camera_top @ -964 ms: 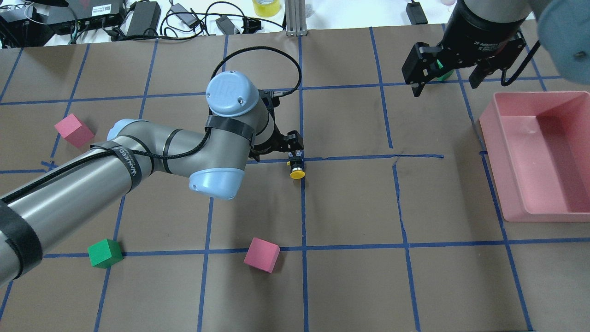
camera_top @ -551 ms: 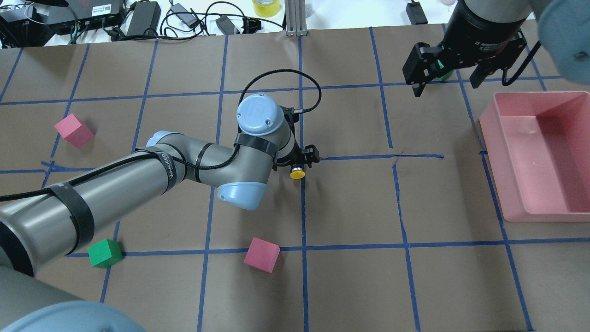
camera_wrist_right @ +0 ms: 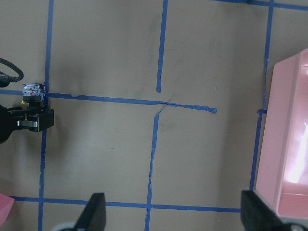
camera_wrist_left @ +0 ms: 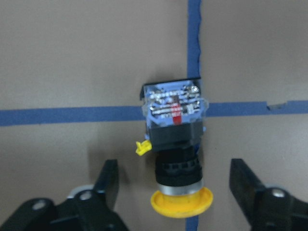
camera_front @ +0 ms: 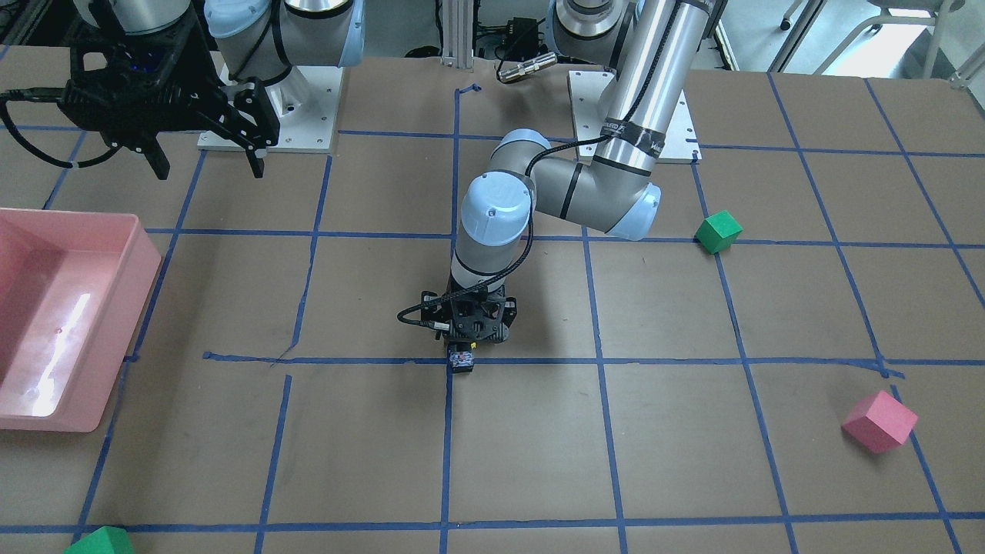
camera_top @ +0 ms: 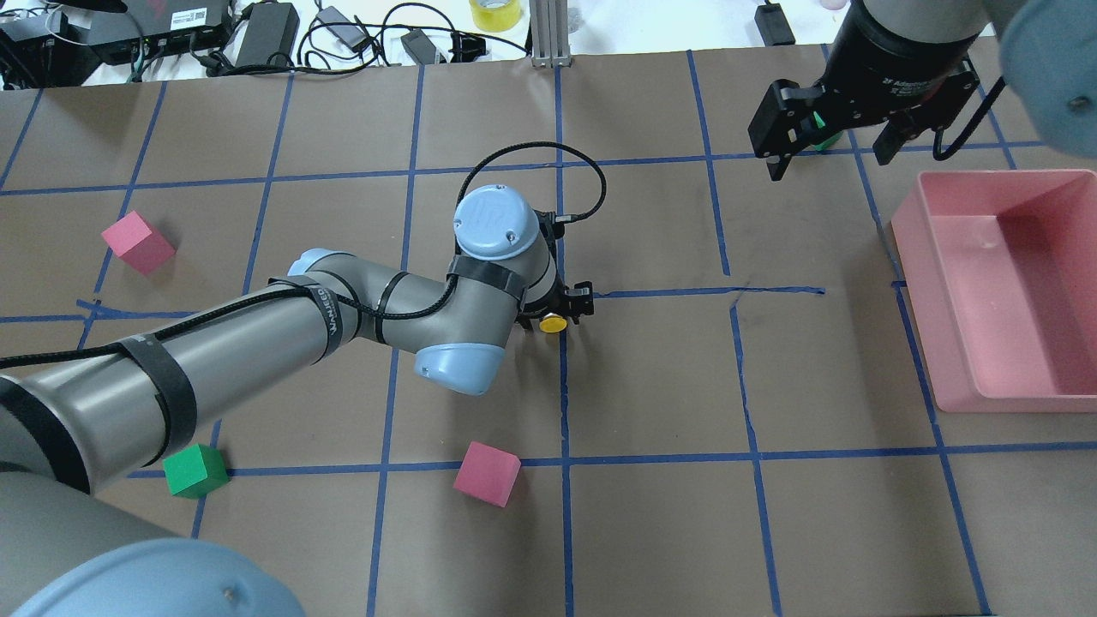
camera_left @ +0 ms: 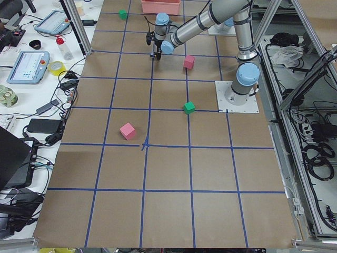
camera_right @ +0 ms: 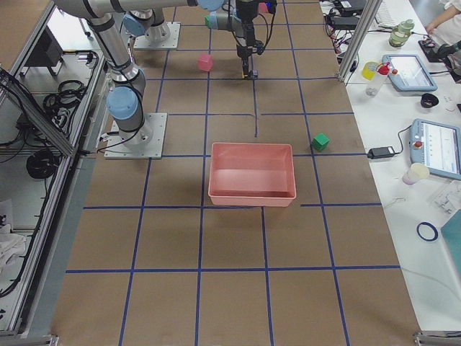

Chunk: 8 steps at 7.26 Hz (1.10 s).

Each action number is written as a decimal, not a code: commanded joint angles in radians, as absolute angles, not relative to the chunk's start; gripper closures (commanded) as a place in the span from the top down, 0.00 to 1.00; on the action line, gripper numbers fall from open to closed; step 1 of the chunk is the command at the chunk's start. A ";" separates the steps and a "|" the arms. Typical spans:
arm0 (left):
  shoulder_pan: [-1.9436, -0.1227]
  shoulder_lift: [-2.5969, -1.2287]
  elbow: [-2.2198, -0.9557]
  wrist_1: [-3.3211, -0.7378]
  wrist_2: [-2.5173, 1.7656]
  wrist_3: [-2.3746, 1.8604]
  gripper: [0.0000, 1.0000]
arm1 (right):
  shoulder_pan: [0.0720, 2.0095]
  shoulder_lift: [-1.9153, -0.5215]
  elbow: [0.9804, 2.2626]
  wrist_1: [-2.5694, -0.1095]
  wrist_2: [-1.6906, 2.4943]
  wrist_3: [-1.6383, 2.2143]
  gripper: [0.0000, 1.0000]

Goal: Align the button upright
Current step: 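Reach the left gripper to the lying button while the right gripper withdraws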

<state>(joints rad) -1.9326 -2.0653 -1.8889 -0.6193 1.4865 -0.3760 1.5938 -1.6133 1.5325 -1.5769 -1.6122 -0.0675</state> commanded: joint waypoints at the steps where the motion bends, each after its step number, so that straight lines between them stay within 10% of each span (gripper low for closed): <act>1: -1.933 -2.068 -1.875 -0.627 1.486 -0.386 0.00 | 1.594 -1.614 1.534 -1.577 -1.612 -0.067 1.00; 8: -1.853 -2.037 -1.750 -0.859 1.157 -0.859 0.00 | 1.595 -1.612 1.535 -1.585 -1.601 -0.066 1.00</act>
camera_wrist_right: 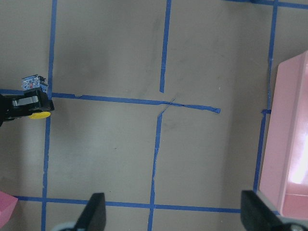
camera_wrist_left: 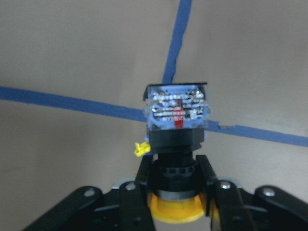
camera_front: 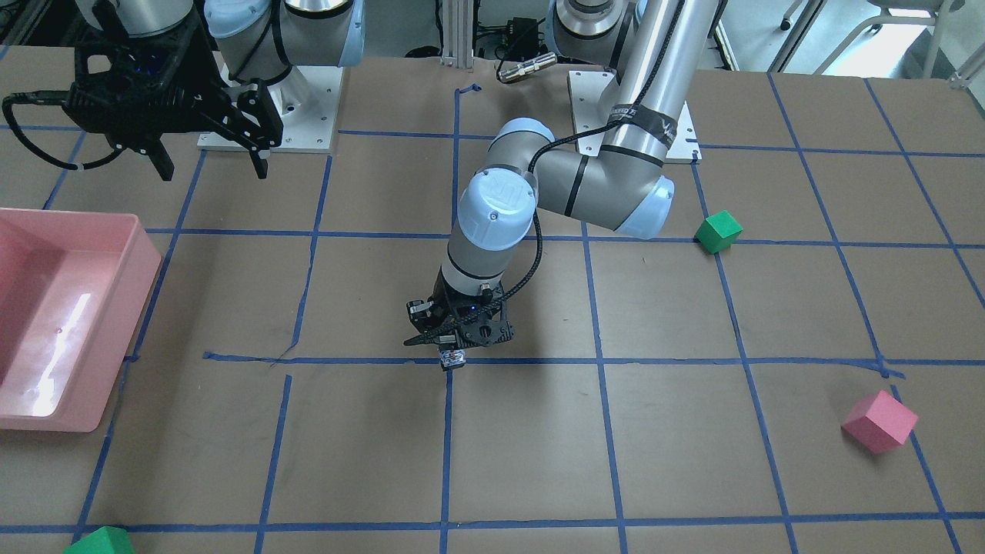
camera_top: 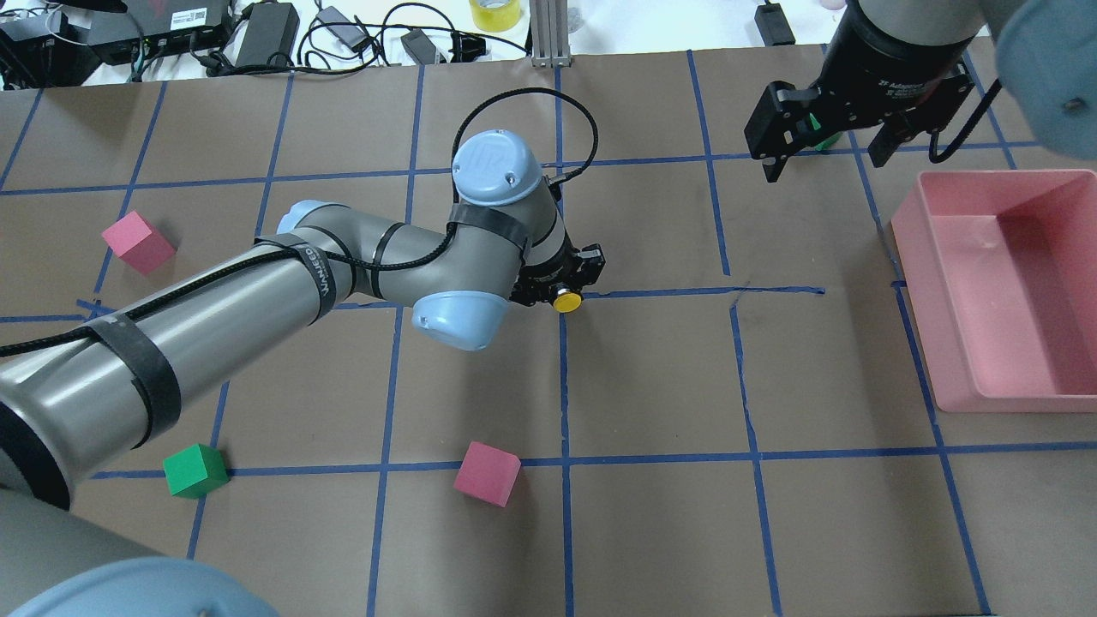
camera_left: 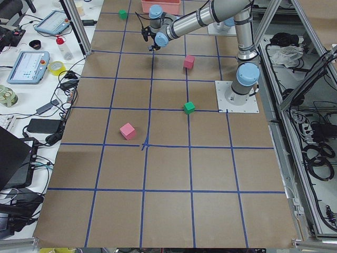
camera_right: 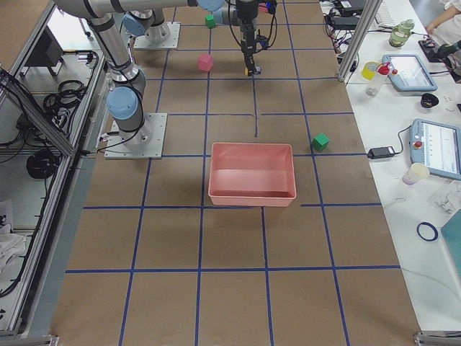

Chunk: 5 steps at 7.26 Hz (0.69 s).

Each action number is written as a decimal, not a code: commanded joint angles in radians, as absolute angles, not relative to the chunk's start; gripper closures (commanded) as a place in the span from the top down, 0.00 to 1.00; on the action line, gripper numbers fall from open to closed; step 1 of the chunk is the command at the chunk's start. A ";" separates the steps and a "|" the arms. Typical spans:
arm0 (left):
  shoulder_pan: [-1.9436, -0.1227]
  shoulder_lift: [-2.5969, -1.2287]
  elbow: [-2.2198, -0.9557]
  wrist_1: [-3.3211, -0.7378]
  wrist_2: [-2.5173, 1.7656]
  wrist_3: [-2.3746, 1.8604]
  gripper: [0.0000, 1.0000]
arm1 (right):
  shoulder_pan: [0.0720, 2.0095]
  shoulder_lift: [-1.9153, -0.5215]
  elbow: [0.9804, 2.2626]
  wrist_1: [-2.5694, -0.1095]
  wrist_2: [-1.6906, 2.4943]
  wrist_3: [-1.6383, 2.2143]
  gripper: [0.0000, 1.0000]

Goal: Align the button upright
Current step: 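Reach the left gripper to the lying button while the right gripper withdraws, then grasp the button body with the left gripper from the side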

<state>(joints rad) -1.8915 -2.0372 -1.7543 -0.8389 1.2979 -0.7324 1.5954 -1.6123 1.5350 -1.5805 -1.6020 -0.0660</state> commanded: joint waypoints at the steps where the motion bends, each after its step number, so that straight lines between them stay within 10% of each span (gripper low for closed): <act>1: -1.827 -2.037 -1.756 -0.859 1.110 -0.936 0.00 | 1.595 -1.612 1.536 -1.580 -1.600 -0.066 1.00; 5: -1.758 -2.065 -1.788 -0.941 0.803 -1.221 0.00 | 1.595 -1.614 1.543 -1.580 -1.600 -0.066 1.00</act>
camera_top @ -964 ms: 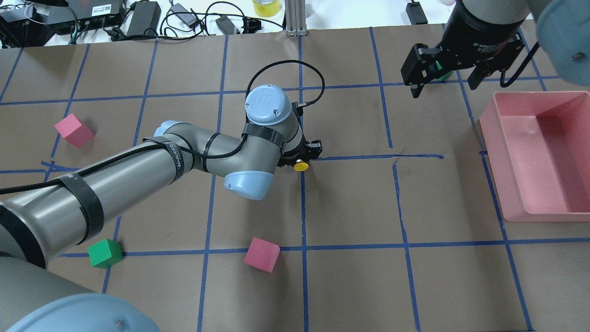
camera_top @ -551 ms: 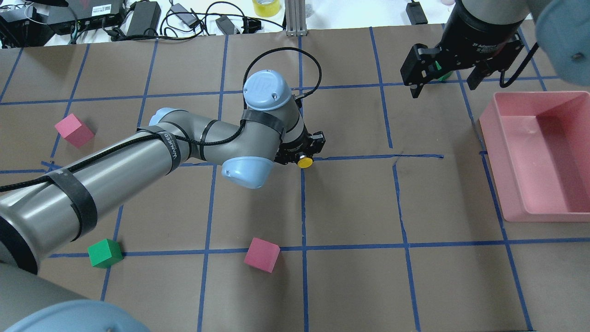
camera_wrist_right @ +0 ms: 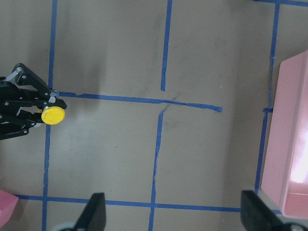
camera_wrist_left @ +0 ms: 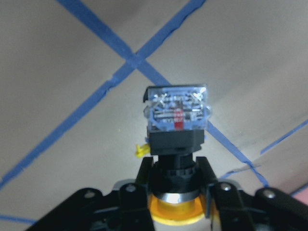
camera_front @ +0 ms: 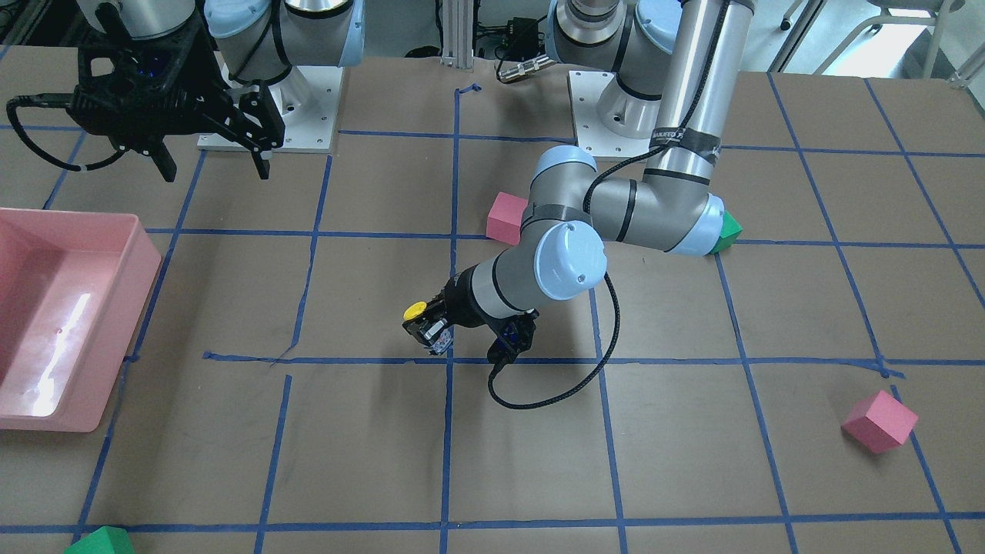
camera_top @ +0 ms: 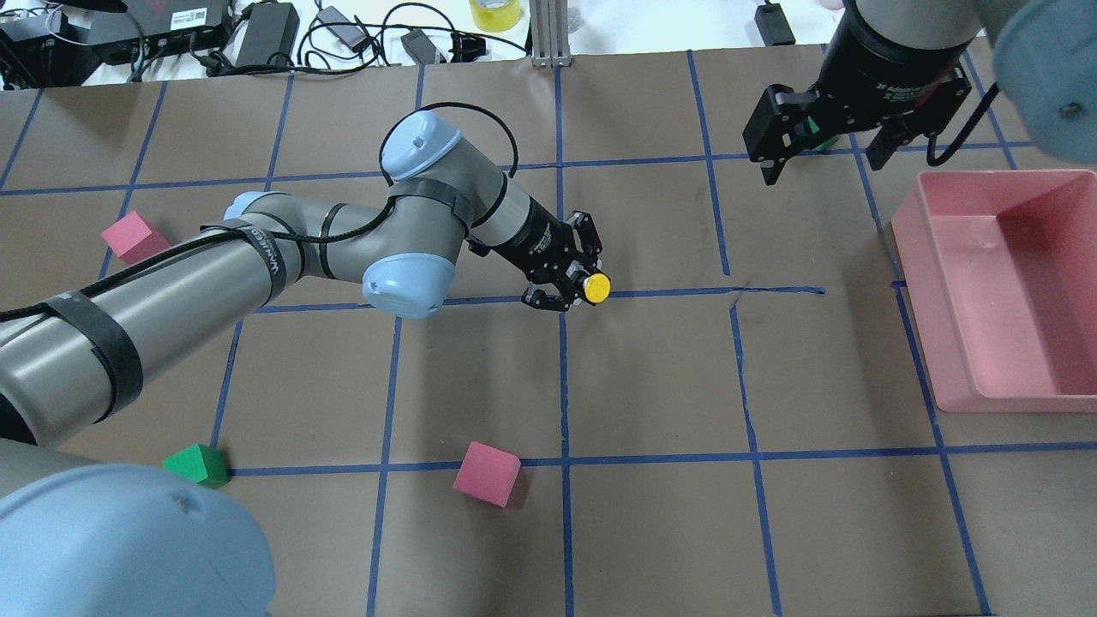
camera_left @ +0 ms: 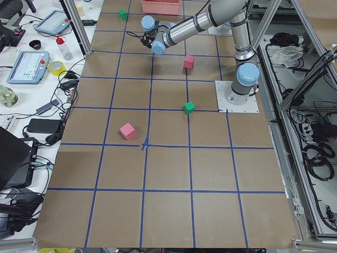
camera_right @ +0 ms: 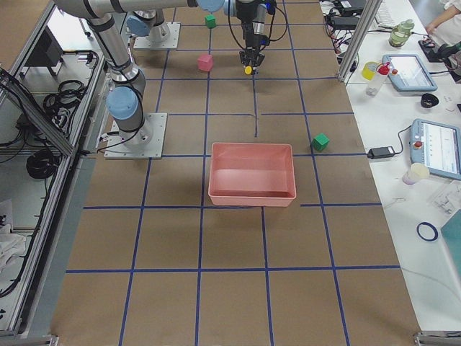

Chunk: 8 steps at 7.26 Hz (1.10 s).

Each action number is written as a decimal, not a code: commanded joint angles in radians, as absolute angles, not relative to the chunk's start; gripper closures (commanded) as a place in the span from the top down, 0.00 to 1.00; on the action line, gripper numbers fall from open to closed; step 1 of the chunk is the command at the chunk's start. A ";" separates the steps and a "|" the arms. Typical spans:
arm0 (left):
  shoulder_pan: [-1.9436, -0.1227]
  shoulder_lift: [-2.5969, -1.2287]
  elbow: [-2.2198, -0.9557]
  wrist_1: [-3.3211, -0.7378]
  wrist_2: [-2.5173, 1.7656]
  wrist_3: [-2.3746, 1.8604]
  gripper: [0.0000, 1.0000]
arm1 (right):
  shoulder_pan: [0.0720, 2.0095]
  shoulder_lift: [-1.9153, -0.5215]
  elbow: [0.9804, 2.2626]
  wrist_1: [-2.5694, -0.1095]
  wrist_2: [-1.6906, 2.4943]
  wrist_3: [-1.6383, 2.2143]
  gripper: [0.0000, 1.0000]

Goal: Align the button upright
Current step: 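Grasp the button body with the left gripper from the side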

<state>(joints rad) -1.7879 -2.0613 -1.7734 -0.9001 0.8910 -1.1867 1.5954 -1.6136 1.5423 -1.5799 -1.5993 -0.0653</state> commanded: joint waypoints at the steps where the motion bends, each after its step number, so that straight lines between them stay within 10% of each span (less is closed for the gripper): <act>1: -1.705 -2.065 -1.828 -0.956 0.778 -1.218 0.00 | 1.595 -1.614 1.543 -1.582 -1.598 -0.064 1.00; 8: -1.629 -2.127 -1.858 -1.022 0.542 -1.272 0.00 | 1.597 -1.612 1.545 -1.589 -1.562 -0.063 1.00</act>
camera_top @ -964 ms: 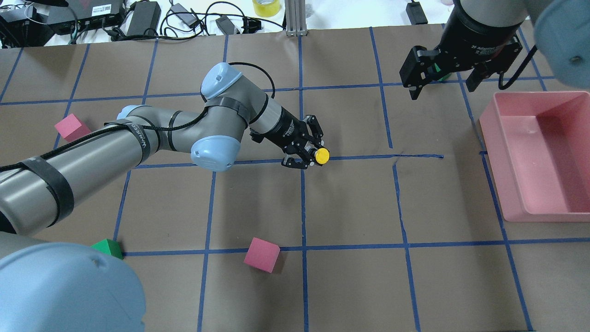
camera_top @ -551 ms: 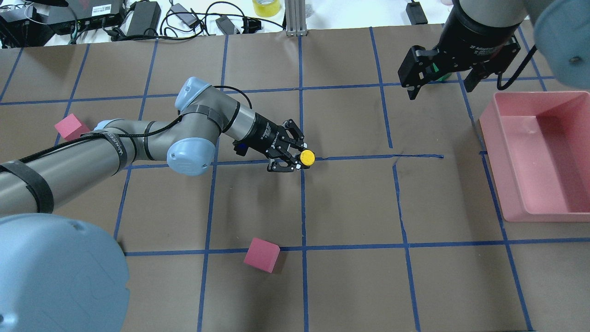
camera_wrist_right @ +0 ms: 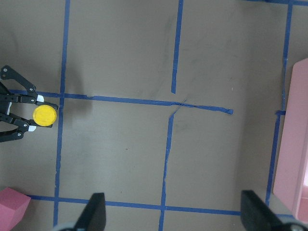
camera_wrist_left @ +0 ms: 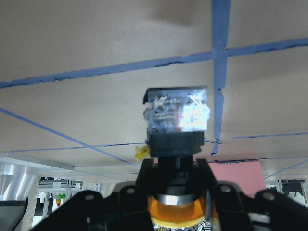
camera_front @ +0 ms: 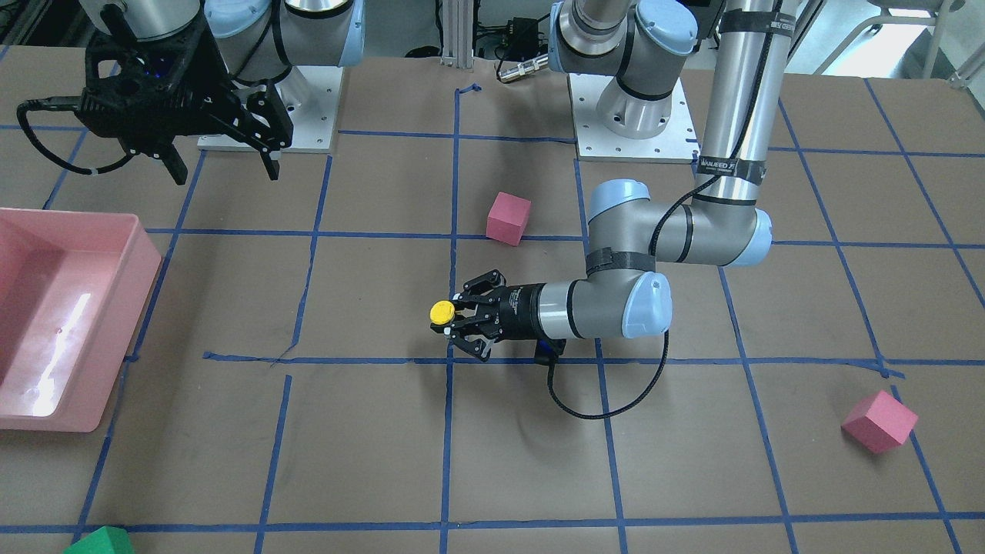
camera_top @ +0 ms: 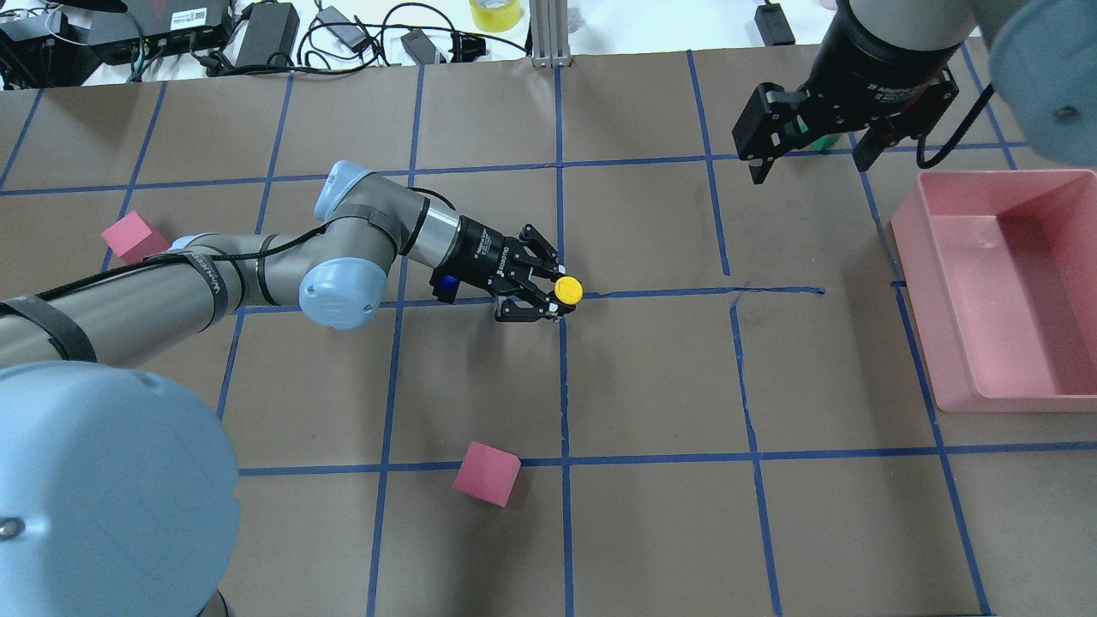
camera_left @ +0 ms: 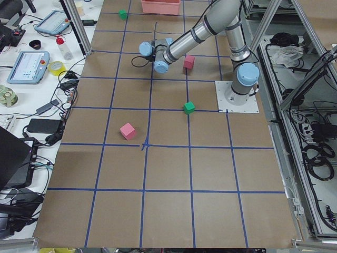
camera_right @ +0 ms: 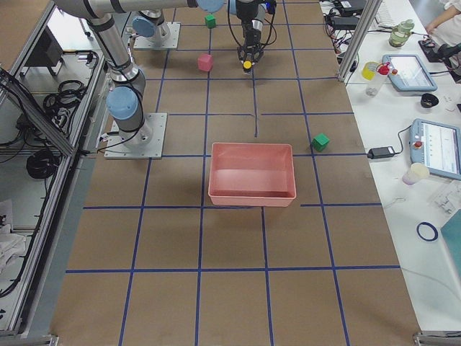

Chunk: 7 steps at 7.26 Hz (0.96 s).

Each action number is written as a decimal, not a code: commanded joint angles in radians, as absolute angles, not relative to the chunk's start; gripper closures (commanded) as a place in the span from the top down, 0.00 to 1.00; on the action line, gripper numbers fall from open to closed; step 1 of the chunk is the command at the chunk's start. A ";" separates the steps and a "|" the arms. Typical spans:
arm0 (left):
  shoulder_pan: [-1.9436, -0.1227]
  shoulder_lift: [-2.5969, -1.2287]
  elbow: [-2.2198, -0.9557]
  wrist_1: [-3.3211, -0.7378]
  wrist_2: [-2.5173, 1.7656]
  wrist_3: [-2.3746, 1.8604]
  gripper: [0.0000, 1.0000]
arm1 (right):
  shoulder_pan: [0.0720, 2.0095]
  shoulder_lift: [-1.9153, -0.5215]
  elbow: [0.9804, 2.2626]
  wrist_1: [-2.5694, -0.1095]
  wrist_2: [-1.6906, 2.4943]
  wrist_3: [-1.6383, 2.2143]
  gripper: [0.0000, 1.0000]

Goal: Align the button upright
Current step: 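Grasp the button body with the left gripper from the side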

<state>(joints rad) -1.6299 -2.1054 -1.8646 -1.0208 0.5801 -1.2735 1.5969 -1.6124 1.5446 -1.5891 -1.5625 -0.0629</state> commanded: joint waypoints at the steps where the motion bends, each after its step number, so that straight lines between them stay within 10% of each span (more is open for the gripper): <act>1: -1.629 -2.141 -1.858 -1.019 0.537 -1.264 0.00 | 1.597 -1.612 1.545 -1.589 -1.563 -0.063 1.00; 6: -1.629 -2.180 -1.847 -1.019 0.526 -1.243 0.21 | 1.597 -1.612 1.545 -1.591 -1.549 -0.060 1.00; 7: -1.626 -2.180 -1.847 -1.019 0.523 -1.243 0.47 | 1.597 -1.612 1.545 -1.591 -1.548 -0.061 1.00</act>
<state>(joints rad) -1.6281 -2.1778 -1.8481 -1.0186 0.5265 -1.2421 1.5969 -1.6122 1.5447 -1.5907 -1.5488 -0.0604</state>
